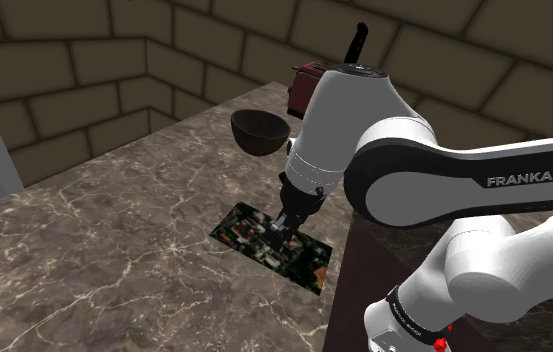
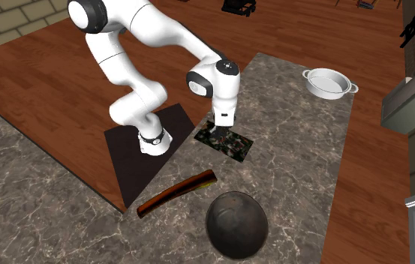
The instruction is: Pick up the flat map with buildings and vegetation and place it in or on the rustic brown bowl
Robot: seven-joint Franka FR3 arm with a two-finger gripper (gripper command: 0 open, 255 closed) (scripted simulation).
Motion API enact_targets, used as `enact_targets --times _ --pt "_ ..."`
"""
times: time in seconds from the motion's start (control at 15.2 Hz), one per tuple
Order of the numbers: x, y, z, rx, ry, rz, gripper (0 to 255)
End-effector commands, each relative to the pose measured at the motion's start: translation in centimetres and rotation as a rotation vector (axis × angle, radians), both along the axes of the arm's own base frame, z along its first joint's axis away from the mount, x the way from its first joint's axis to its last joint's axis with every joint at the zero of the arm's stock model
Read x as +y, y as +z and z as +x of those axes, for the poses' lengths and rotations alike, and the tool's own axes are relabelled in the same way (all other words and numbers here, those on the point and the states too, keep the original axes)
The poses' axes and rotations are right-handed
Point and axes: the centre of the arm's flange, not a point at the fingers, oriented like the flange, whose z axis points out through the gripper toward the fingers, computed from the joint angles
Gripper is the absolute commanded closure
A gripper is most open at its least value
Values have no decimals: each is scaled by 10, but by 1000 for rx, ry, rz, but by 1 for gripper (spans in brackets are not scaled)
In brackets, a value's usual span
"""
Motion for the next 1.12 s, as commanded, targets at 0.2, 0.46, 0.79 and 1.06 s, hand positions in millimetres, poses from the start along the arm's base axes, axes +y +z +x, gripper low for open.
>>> enact_targets --times 0.2,0.46,0.79,1.06 --pt "0 16 0 0 0 0 255" --pt "0 37 0 0 0 0 255" --pt "0 63 0 0 0 0 255" --pt "0 84 0 0 0 0 255"
